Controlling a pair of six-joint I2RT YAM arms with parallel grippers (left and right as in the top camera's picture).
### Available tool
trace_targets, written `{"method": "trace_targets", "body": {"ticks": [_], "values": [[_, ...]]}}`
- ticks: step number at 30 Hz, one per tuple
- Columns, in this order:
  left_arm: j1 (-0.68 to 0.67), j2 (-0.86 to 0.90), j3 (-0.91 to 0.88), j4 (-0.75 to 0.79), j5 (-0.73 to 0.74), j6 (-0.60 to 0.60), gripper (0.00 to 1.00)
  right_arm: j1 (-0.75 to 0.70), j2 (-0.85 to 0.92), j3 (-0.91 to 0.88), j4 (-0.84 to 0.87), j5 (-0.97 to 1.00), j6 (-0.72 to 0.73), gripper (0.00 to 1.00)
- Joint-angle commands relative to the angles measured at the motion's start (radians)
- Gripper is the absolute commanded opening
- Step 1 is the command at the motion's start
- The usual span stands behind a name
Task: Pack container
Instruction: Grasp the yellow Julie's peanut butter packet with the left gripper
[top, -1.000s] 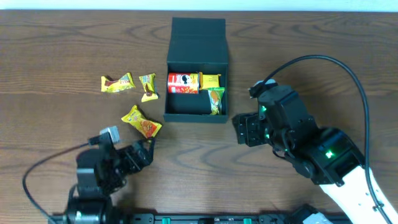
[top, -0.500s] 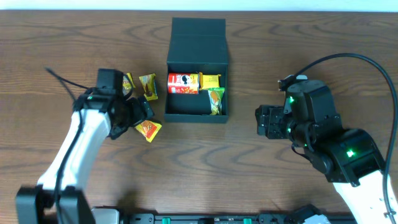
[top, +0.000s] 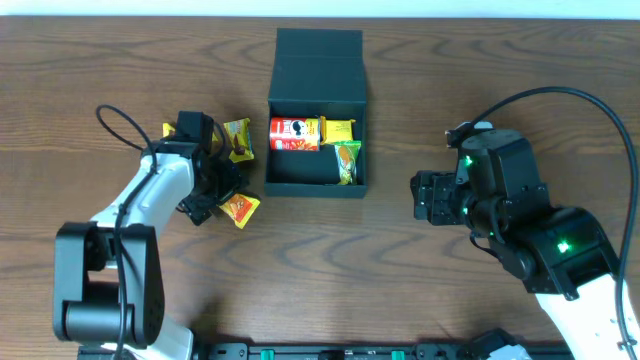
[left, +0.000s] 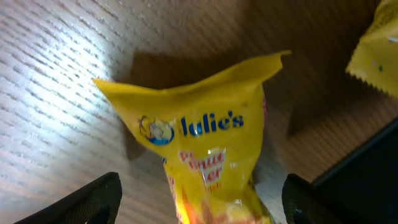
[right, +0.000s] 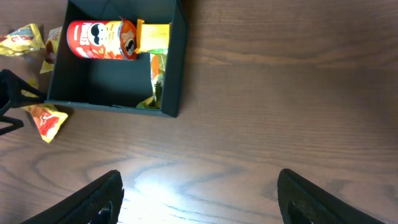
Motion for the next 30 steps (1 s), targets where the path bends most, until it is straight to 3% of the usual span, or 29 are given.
{"method": "trace_targets", "body": {"ticks": [1, 6, 8, 9, 11, 20, 26, 30], "values": [[-0.002, 0.025, 0.018, 0.006, -0.026, -0.018, 0.84, -0.01, -0.007, 0.002, -0.005, 0.014, -0.02, 0.8], [-0.002, 0.062, 0.018, 0.006, -0.011, -0.018, 0.77, -0.01, -0.007, 0.002, -0.004, 0.014, -0.019, 0.79], [-0.002, 0.071, 0.018, 0.006, -0.01, -0.018, 0.65, -0.01, -0.007, 0.002, -0.004, 0.014, -0.019, 0.79], [-0.002, 0.072, 0.018, 0.005, -0.01, -0.018, 0.54, -0.01, -0.007, 0.002, -0.004, 0.014, -0.019, 0.79], [-0.001, 0.072, 0.018, 0.005, -0.01, -0.018, 0.46, -0.01, -0.007, 0.002, -0.004, 0.014, -0.019, 0.79], [-0.001, 0.069, 0.074, -0.054, -0.02, 0.053, 0.36, -0.027, -0.015, 0.013, 0.001, 0.07, -0.046, 0.8], [-0.006, 0.069, 0.281, -0.23, -0.082, 0.154, 0.24, -0.159, -0.056, 0.074, -0.009, 0.05, -0.105, 0.82], [-0.052, 0.05, 0.4, -0.301, -0.142, 0.207, 0.23, -0.271, -0.106, 0.082, -0.02, -0.018, -0.178, 0.82]]}}
